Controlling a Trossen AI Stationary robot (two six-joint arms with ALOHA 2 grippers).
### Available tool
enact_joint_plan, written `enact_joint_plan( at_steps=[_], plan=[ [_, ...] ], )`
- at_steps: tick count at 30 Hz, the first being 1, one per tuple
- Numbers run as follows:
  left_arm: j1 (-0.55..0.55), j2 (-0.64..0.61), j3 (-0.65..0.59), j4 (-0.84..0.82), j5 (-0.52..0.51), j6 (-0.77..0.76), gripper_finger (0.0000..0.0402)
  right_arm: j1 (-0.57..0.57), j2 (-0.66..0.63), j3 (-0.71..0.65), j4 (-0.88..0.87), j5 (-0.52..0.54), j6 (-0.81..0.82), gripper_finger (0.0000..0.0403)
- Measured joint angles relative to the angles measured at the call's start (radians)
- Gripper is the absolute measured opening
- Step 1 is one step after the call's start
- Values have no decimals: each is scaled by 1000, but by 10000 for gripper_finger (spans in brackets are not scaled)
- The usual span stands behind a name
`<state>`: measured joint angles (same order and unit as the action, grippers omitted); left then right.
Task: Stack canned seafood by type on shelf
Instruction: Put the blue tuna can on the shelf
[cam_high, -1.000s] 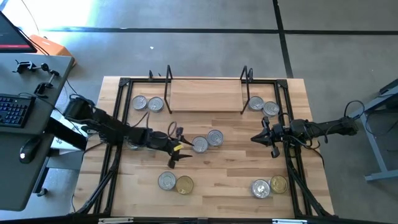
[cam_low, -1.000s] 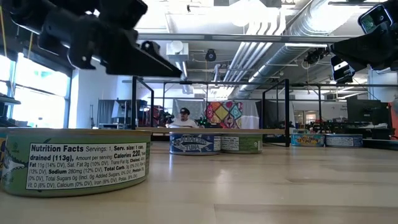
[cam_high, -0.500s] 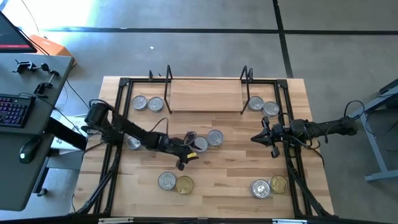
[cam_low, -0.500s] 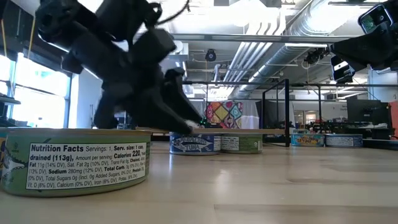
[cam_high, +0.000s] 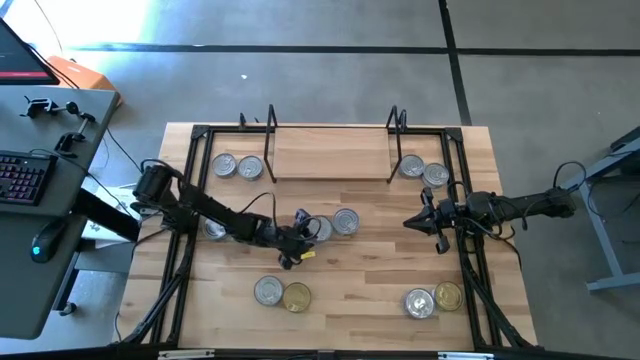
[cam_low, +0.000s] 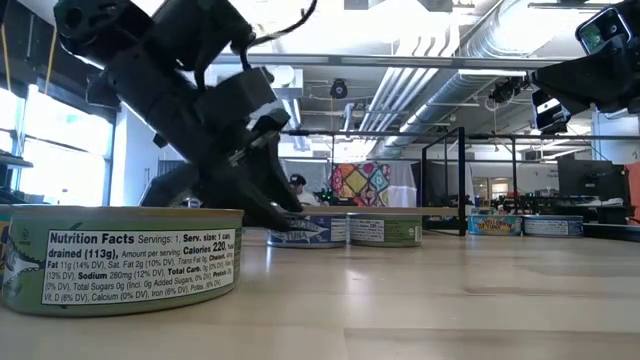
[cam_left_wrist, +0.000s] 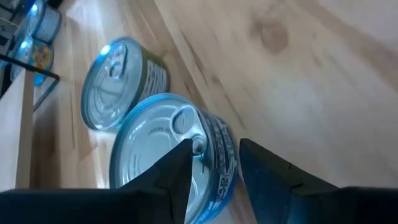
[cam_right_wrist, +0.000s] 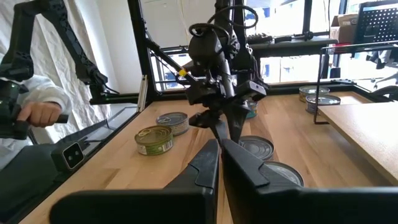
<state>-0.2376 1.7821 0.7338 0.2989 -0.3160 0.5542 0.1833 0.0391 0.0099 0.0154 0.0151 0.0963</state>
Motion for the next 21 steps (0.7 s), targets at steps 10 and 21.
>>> enact_joint_plan(
  at_steps=[10,21],
  plan=[
    [53,-2,2,-36,-7,-18,115,0,0,0,0,0,0,12],
    [25,-25,0,-10,-60,-20,44,0,0,0,0,0,0,12]
  ],
)
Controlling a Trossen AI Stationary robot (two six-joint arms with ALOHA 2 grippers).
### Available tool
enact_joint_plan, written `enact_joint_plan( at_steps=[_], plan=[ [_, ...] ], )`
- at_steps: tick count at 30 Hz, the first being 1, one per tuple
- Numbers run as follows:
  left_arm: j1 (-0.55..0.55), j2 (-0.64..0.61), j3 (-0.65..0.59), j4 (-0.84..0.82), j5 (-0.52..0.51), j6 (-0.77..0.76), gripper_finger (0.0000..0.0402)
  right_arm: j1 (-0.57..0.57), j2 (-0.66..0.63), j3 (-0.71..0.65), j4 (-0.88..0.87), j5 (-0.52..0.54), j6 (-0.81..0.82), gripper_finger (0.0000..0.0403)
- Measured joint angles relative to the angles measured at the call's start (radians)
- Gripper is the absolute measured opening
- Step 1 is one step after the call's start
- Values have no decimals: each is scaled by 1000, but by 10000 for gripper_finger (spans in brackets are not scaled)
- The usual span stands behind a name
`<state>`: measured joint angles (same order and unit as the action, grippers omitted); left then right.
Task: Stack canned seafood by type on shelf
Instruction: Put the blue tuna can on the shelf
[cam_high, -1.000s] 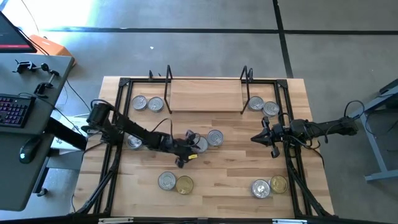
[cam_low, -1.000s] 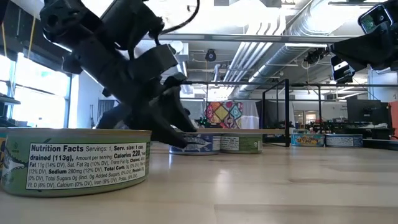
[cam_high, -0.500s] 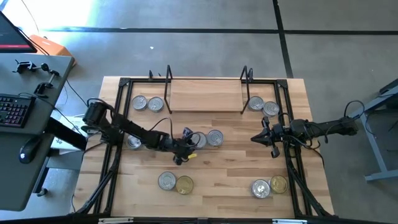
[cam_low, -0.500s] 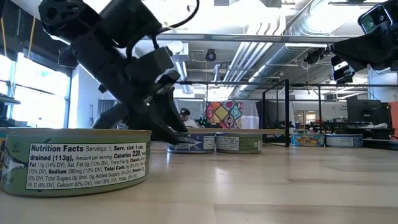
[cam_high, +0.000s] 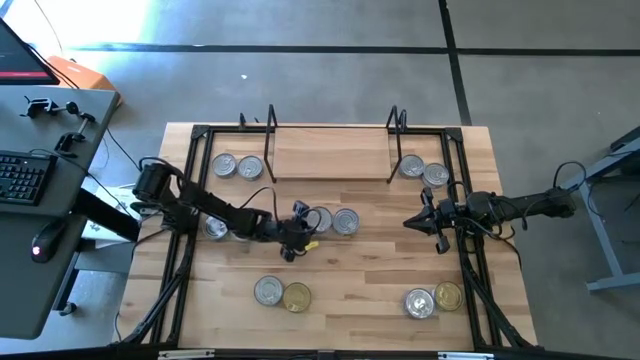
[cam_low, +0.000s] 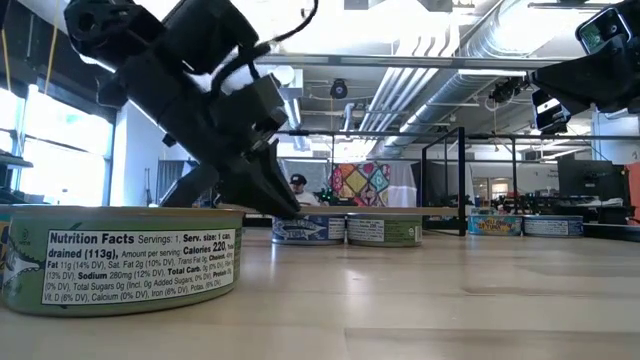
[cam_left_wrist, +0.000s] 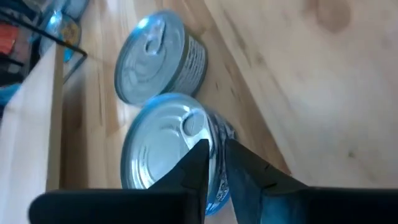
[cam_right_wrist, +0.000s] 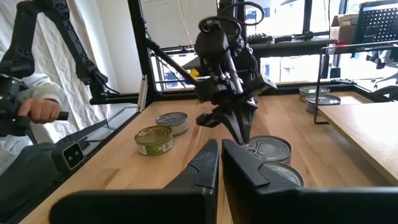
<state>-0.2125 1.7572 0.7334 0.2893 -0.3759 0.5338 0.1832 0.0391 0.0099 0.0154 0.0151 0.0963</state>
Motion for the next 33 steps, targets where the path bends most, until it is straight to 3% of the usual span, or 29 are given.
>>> enact_joint_plan(
  at_steps=[10,14,19,28,33],
  plan=[
    [20,-73,0,-88,14,-28,135,0,0,0,0,0,0,12],
    [49,-48,0,-105,72,7,146,0,0,0,0,0,0,12],
    [57,-12,1,-96,68,61,118,0,0,0,0,0,0,12],
    [57,10,5,-80,58,74,13,0,0,0,0,0,0,12],
    [47,10,4,-78,58,78,4,0,0,0,0,0,0,12]
  ],
)
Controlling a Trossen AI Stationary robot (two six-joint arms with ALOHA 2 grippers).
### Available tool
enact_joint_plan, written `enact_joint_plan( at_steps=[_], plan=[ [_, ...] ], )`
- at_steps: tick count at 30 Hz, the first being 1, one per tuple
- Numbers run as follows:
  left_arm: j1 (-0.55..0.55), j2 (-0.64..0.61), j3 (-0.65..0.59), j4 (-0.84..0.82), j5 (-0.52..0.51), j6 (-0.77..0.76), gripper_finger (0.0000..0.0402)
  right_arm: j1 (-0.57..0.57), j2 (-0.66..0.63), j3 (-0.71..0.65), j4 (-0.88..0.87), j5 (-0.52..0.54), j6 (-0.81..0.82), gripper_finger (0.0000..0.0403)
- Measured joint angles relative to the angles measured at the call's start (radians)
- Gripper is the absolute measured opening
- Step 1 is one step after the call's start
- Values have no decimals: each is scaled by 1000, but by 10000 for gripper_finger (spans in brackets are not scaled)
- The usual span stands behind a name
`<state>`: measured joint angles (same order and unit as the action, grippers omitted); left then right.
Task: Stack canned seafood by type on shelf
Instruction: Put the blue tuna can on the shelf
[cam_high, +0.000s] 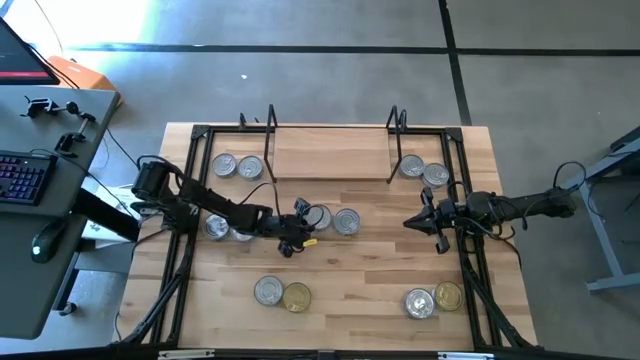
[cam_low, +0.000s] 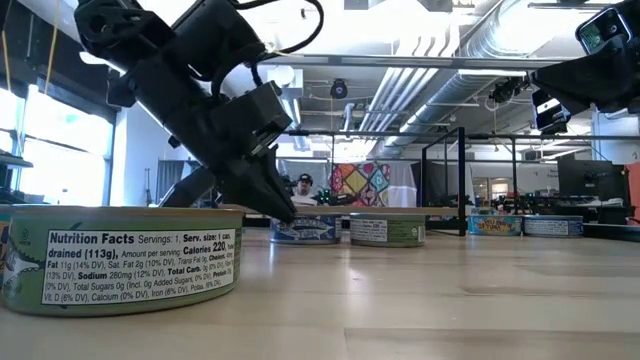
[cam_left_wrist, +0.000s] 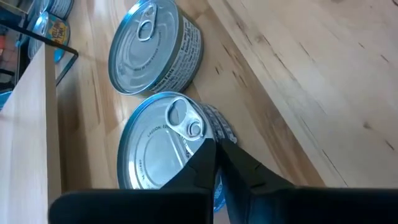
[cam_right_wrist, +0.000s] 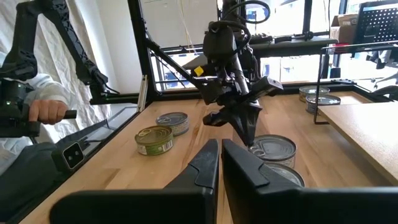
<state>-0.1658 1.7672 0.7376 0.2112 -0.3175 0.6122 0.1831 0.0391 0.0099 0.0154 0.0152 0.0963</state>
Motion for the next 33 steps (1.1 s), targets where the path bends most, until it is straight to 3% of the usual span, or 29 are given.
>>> enact_joint_plan(
  at_steps=[16,27,33],
  plan=[
    [-59,-88,-6,-55,-41,-65,0,0,0,0,0,0,0,12],
    [-49,-215,-5,-158,-88,-95,0,0,0,0,0,0,0,12],
    [2,-280,-5,-201,-162,-71,0,0,0,0,0,0,0,12]
  ],
)
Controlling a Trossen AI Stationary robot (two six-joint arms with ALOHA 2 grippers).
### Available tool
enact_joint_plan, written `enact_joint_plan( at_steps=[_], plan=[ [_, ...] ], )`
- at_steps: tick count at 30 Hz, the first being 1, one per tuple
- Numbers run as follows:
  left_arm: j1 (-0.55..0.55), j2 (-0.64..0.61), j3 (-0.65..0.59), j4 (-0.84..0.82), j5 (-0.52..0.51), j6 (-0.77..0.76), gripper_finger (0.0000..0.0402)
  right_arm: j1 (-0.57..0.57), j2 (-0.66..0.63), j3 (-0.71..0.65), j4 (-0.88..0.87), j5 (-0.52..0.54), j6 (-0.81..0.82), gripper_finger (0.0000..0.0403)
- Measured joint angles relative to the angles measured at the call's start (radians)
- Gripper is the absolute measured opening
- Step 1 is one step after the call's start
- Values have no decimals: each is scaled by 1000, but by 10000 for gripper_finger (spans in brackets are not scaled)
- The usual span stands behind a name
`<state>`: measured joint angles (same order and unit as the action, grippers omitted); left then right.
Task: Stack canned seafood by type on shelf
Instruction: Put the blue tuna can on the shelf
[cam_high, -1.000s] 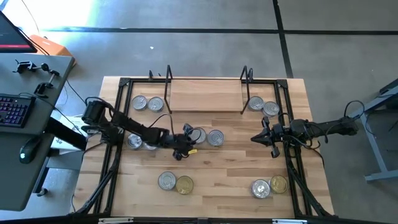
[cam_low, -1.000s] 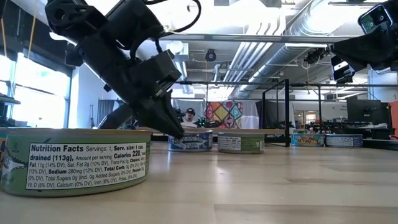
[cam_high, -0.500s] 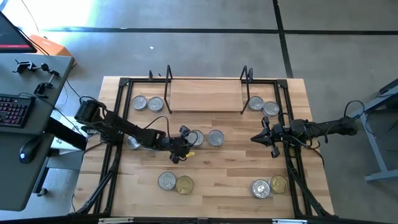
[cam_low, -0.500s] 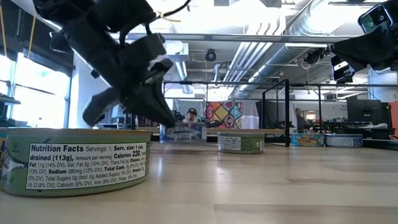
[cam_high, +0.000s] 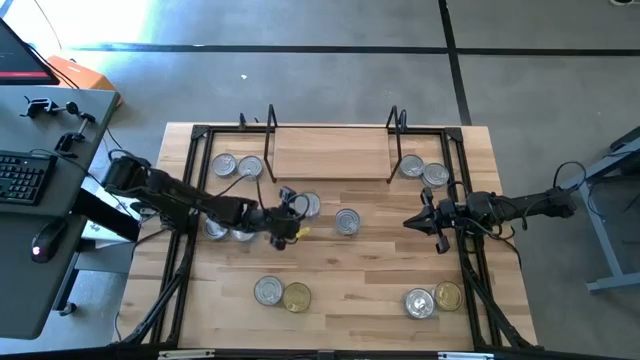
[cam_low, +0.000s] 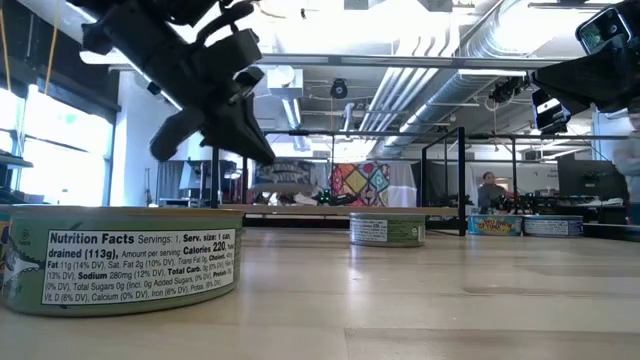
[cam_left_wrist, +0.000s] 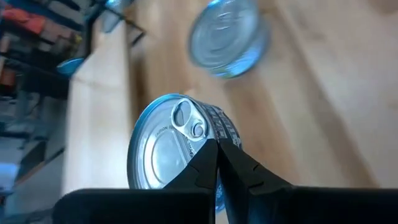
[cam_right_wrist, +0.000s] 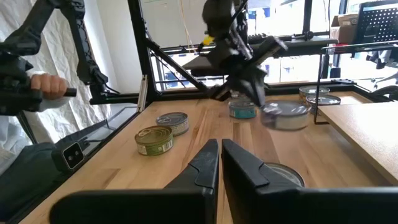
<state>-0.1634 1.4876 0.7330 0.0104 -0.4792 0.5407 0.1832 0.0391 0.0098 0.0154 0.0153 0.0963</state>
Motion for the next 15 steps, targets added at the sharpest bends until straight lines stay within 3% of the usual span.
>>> enact_joint_plan(
  at_steps=[8,15],
  plan=[
    [184,-39,1,0,5,117,0,0,0,0,0,0,0,12],
    [378,-40,1,16,109,125,0,0,0,0,0,0,0,12]
  ],
)
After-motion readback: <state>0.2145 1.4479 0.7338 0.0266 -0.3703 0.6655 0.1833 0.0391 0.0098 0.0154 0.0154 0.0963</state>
